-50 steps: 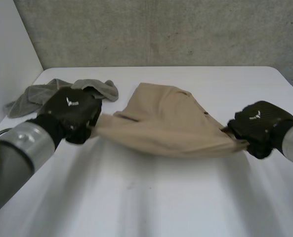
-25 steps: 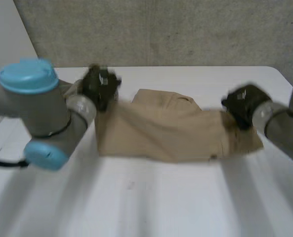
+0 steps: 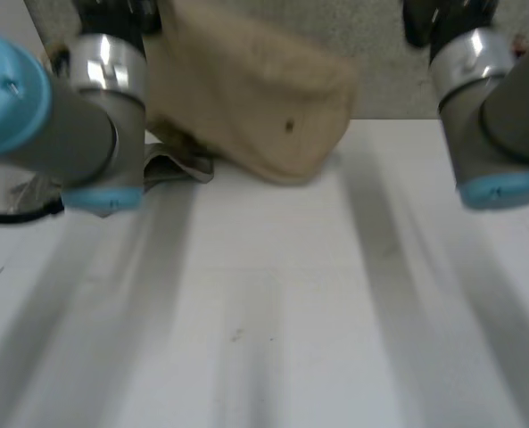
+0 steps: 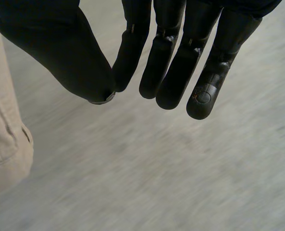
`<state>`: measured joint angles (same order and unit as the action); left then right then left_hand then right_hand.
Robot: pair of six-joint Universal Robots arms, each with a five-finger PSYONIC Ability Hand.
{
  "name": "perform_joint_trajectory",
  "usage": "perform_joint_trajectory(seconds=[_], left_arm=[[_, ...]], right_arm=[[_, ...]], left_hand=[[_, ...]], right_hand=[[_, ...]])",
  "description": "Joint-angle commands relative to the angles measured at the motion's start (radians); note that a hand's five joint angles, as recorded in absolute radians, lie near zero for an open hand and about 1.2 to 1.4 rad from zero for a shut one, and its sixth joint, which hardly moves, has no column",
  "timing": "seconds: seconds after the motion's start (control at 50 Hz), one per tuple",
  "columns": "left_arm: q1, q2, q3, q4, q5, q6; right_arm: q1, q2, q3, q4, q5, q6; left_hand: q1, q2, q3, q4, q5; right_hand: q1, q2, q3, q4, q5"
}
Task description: Fold the laundry.
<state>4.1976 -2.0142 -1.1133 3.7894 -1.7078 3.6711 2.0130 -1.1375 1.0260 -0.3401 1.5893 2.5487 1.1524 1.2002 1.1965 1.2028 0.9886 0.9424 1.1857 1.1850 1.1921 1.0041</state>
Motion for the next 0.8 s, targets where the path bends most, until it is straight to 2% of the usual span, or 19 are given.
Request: perform_joint_trajectory(seconds=[0.02, 0.1, 0.14, 0.16, 0.22, 0.24, 0.26, 0.36, 0.48, 0.54, 0.68, 0.8], left_arm=[[-0.002, -0.006, -0.266, -0.056, 0.023, 0.003], [-0.004, 0.002, -0.362, -0.06, 0.059, 0.001], [-0.004, 0.012, -0.407, -0.06, 0.082, 0.001], [-0.005, 0.017, -0.419, -0.062, 0.086, 0.003], [-0.007, 0.081, -0.473, -0.065, 0.106, 0.009], [-0.007, 0.101, -0.488, -0.065, 0.112, 0.009], [-0.008, 0.121, -0.503, -0.065, 0.119, 0.007], [-0.022, 0.251, -0.589, -0.069, 0.172, 0.007], [-0.045, 0.408, -0.68, -0.126, 0.227, 0.007], [-0.051, 0.457, -0.704, -0.169, 0.228, 0.007], [-0.08, 0.546, -0.727, -0.243, 0.228, 0.003], [-0.088, 0.591, -0.729, -0.255, 0.226, -0.002]], right_arm=[[0.007, 0.074, 0.176, 0.131, -0.011, -0.002], [0.012, 0.128, 0.192, 0.242, -0.008, 0.013], [0.009, 0.13, 0.192, 0.272, -0.008, 0.015], [0.003, 0.128, 0.19, 0.297, -0.008, 0.015], [0.001, 0.127, 0.181, 0.32, -0.012, 0.013], [0.001, 0.127, 0.169, 0.325, -0.015, 0.013], [0.001, 0.127, 0.163, 0.326, -0.017, 0.015], [-0.005, 0.127, 0.118, 0.329, -0.072, 0.03], [-0.028, 0.142, 0.065, 0.337, -0.251, 0.044], [-0.028, 0.174, 0.036, 0.336, -0.293, 0.058], [-0.011, 0.311, -0.105, 0.331, -0.307, 0.162], [-0.008, 0.439, -0.176, 0.334, -0.344, 0.245]], left_hand=[[0.244, 0.196, 0.2, 0.193, 0.233], [0.244, 0.196, 0.2, 0.193, 0.233], [0.244, 0.196, 0.2, 0.193, 0.233], [0.244, 0.196, 0.2, 0.193, 0.233], [0.244, 0.196, 0.2, 0.193, 0.233], [0.244, 0.196, 0.2, 0.193, 0.233], [0.244, 0.196, 0.2, 0.193, 0.233], [0.244, 0.196, 0.2, 0.193, 0.233], [0.244, 0.196, 0.2, 0.193, 0.233], [0.244, 0.196, 0.2, 0.193, 0.233], [0.244, 0.196, 0.2, 0.193, 0.233], [0.244, 0.196, 0.2, 0.193, 0.233]], right_hand=[[0.454, 0.211, 0.211, 0.204, 0.218], [0.454, 0.211, 0.211, 0.204, 0.218], [0.175, -0.069, -0.068, -0.075, -0.061], [-0.164, -0.407, -0.407, -0.414, -0.4], [-0.466, -0.709, -0.709, -0.716, -0.702], [-0.638, -0.882, -0.881, -0.888, -0.875], [-0.69, -0.933, -0.932, -0.939, -0.926], [-0.711, -0.954, -0.953, -0.96, -0.947], [-0.702, -0.945, -0.944, -0.951, -0.938], [-0.699, -0.942, -0.942, -0.949, -0.935], [-0.684, -0.927, -0.927, -0.934, -0.92], [-0.667, -0.91, -0.909, -0.916, -0.903]])
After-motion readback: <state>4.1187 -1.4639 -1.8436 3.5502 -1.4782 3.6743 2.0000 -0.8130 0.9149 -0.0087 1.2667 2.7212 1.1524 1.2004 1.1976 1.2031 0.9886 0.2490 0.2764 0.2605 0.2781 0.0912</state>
